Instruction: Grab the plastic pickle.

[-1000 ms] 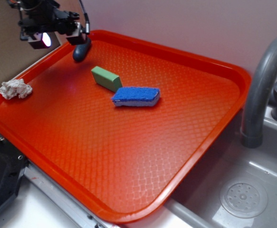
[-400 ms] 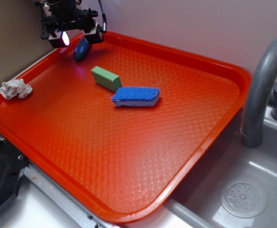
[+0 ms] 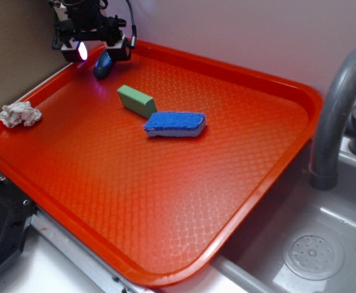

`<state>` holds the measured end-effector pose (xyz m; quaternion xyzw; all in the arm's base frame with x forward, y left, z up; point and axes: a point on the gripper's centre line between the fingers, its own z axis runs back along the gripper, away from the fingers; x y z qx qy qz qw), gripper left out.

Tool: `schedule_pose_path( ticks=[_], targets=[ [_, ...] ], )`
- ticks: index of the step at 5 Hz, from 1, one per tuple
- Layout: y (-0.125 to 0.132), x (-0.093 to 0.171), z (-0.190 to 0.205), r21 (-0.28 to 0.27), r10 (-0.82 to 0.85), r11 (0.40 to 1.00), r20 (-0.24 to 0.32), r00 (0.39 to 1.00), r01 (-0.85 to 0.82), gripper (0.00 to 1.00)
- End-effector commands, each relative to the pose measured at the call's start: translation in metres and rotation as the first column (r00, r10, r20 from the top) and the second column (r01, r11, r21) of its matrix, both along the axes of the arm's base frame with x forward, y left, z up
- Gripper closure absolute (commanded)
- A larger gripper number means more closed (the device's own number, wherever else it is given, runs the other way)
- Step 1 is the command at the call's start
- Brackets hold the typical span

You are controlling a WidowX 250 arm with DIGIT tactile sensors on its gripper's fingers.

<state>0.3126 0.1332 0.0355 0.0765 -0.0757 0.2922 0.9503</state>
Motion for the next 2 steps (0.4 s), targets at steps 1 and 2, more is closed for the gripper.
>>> schedule_pose_path(
  ticks=[1, 2],
  targets=[
    [0.0164, 0.0026, 0.0132, -0.087, -0.037, 0.995, 0.037, 0.999, 0.04, 1.0],
    [0.0159, 0.0008, 0.016, -0.055, -0.032, 0.998, 0.046, 0.998, 0.035, 1.0]
  ],
)
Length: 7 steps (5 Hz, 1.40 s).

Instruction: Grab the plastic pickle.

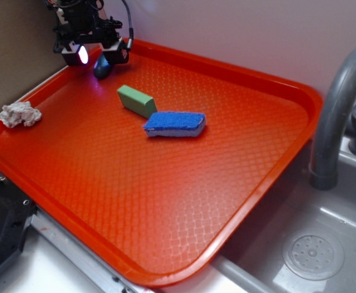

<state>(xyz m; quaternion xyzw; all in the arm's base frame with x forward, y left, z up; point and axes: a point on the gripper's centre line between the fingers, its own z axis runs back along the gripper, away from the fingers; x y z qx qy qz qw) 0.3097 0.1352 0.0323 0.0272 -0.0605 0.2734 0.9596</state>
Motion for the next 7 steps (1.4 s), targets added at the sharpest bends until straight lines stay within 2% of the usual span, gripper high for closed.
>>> schedule_pose_path(
  ticks=[1, 2, 3, 4, 5, 6, 7],
  targets=[
    [0.004, -0.004, 0.034, 0.065, -0.023, 0.998, 0.055, 0.998, 0.02, 1.0],
    [-0.024, -0.024, 0.068, 0.096, -0.092, 0.992, 0.069, 0.993, 0.085, 1.0],
    [-0.051, -0.056, 0.107, 0.121, -0.124, 0.987, 0.159, 0.979, 0.106, 1.0],
    [-0.085, -0.091, 0.142, 0.074, -0.166, 0.985, 0.178, 0.97, 0.155, 1.0],
    [-0.114, -0.126, 0.183, -0.072, -0.178, 0.979, 0.133, 0.975, 0.189, 1.0],
    [-0.135, -0.141, 0.213, -0.169, -0.26, 0.946, 0.116, 0.959, 0.277, 1.0],
    [-0.141, -0.139, 0.218, -0.204, -0.328, 0.916, 0.114, 0.938, 0.345, 1.0]
  ],
)
